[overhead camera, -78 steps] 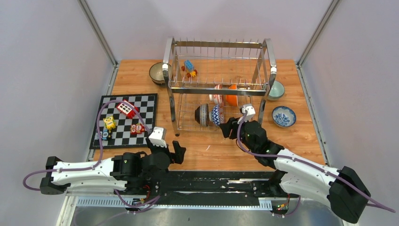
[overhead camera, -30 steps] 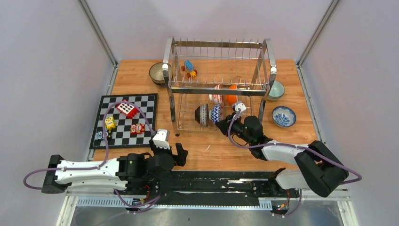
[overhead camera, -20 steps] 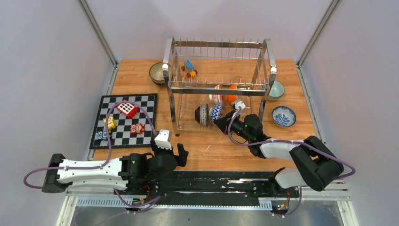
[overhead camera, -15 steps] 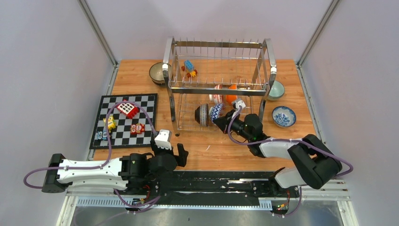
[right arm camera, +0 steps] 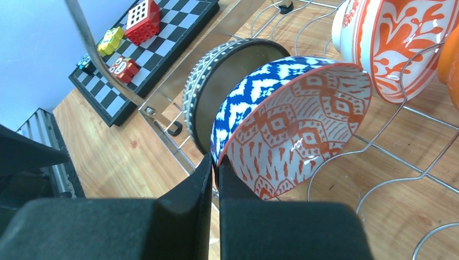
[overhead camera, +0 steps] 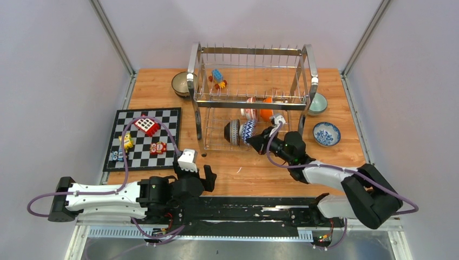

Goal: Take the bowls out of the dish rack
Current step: Pick up the bowl from the dish rack.

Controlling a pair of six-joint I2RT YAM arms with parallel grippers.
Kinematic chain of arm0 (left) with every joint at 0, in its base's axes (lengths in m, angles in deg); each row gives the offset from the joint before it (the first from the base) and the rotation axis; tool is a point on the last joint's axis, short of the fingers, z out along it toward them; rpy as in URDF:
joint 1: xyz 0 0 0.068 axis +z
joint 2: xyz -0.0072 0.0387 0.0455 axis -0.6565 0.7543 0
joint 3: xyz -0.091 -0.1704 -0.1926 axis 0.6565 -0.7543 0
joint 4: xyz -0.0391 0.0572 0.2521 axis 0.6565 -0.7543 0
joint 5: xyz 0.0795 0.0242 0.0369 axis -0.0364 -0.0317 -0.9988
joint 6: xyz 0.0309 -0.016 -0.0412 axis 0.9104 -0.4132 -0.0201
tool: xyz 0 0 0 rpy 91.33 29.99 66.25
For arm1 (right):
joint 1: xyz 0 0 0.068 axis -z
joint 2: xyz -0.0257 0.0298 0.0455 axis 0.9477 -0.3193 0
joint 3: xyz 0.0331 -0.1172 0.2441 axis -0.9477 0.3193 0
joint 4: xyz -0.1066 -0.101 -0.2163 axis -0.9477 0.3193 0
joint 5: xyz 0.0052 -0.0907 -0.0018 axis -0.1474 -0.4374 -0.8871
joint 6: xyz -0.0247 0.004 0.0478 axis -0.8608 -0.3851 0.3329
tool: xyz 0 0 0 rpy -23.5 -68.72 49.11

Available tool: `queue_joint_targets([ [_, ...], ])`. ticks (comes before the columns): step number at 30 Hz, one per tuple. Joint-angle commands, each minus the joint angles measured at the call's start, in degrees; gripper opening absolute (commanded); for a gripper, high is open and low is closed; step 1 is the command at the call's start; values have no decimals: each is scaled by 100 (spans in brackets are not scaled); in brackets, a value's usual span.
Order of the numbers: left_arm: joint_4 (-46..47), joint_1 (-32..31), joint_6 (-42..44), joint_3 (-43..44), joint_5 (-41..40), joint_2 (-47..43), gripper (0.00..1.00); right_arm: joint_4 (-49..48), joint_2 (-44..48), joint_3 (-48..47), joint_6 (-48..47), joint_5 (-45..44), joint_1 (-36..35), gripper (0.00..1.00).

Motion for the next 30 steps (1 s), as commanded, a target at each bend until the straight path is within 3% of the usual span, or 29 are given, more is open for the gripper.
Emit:
queue_joint_targets([
  [1, 163, -1, -7, 70, -187, 7, 100, 68, 566, 26, 36, -57, 74, 2],
  [20, 104, -1, -73, 70, -169, -70, 100, 249, 1101, 70, 308, 20, 75, 2],
  [30, 169, -1, -47, 59, -163, -69, 100, -482, 1131, 211, 1139, 314, 66, 2],
])
